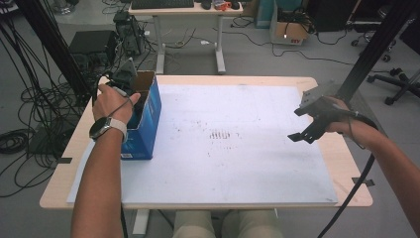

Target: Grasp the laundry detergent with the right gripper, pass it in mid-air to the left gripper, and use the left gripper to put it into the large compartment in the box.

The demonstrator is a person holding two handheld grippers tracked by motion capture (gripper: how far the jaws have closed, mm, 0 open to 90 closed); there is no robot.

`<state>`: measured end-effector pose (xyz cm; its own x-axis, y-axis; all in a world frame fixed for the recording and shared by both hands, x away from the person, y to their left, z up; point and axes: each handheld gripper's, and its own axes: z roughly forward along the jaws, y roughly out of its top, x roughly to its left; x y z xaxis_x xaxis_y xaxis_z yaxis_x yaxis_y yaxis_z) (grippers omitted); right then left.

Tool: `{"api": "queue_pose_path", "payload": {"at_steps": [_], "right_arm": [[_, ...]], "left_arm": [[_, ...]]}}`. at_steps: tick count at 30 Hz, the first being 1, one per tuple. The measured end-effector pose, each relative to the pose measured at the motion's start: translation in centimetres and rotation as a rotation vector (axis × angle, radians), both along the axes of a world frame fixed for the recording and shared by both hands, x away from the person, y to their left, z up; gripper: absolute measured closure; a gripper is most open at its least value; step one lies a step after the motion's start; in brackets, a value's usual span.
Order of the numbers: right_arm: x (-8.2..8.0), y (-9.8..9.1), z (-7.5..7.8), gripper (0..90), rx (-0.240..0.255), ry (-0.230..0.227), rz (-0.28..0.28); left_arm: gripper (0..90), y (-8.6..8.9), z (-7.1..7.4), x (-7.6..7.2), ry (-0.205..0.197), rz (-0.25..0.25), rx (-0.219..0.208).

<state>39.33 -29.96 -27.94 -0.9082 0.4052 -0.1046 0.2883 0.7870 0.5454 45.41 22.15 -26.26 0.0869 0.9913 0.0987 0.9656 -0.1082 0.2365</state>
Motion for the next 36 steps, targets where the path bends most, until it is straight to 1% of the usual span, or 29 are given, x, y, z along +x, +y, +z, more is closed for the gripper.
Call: {"api": "queue_pose_path", "payload": {"at_steps": [1, 3, 4, 5, 9, 15, 20, 21, 27, 28, 30, 31, 32, 36], "right_arm": [[0.13, 0.02, -0.10, 5.5, 0.009, -0.014, 0.016], [0.09, 0.05, -0.11, 5.5, 0.009, -0.011, 0.014], [0.09, 0.06, -0.11, 5.4, 0.010, -0.011, 0.014], [0.08, 0.05, -0.10, 5.4, 0.011, -0.012, 0.014], [0.05, 0.00, 0.01, 5.4, 0.006, -0.010, 0.010], [0.07, -0.06, 0.02, 5.4, 0.005, -0.014, 0.016], [0.03, -0.03, -0.06, 5.4, 0.020, -0.013, 0.010], [0.14, -0.08, -0.05, 5.4, 0.018, -0.023, 0.024], [0.07, -0.07, 0.00, 5.4, 0.012, -0.018, 0.017], [0.06, -0.04, 0.04, 5.4, 0.004, -0.014, 0.017], [0.05, -0.01, 0.03, 5.4, 0.005, -0.013, 0.015], [-0.05, 0.07, -0.02, 5.5, 0.015, -0.007, 0.003], [0.06, 0.11, -0.09, 5.5, 0.021, -0.015, 0.018], [0.03, 0.12, -0.08, 5.4, 0.019, -0.011, 0.011]], "left_arm": [[37.4, 0.01, 0.01, -0.01, 0.001, -0.001, -0.002], [37.4, -0.01, 0.00, -0.03, -0.001, 0.001, -0.003], [37.4, 0.05, 0.01, -0.03, -0.001, -0.008, 0.005], [37.4, -0.01, -0.03, -0.06, -0.005, -0.001, 0.002], [37.5, 0.00, 0.02, -0.05, 0.001, 0.001, 0.000], [37.5, 0.02, -0.02, -0.08, -0.003, 0.002, 0.000], [37.4, 0.00, 0.00, -0.08, -0.002, 0.005, -0.001], [37.4, 0.02, 0.00, -0.08, -0.003, 0.005, -0.003], [37.5, 0.06, -0.01, -0.13, -0.005, 0.003, 0.000], [37.4, 0.07, 0.00, -0.13, -0.005, 0.002, 0.001], [37.4, 0.07, -0.03, -0.14, -0.010, 0.005, 0.000], [37.4, 0.09, -0.03, -0.14, -0.009, 0.004, 0.000], [37.4, 0.17, 0.01, -0.12, -0.005, -0.005, 0.003], [37.4, 0.19, 0.03, -0.10, -0.003, -0.001, -0.001]]}}
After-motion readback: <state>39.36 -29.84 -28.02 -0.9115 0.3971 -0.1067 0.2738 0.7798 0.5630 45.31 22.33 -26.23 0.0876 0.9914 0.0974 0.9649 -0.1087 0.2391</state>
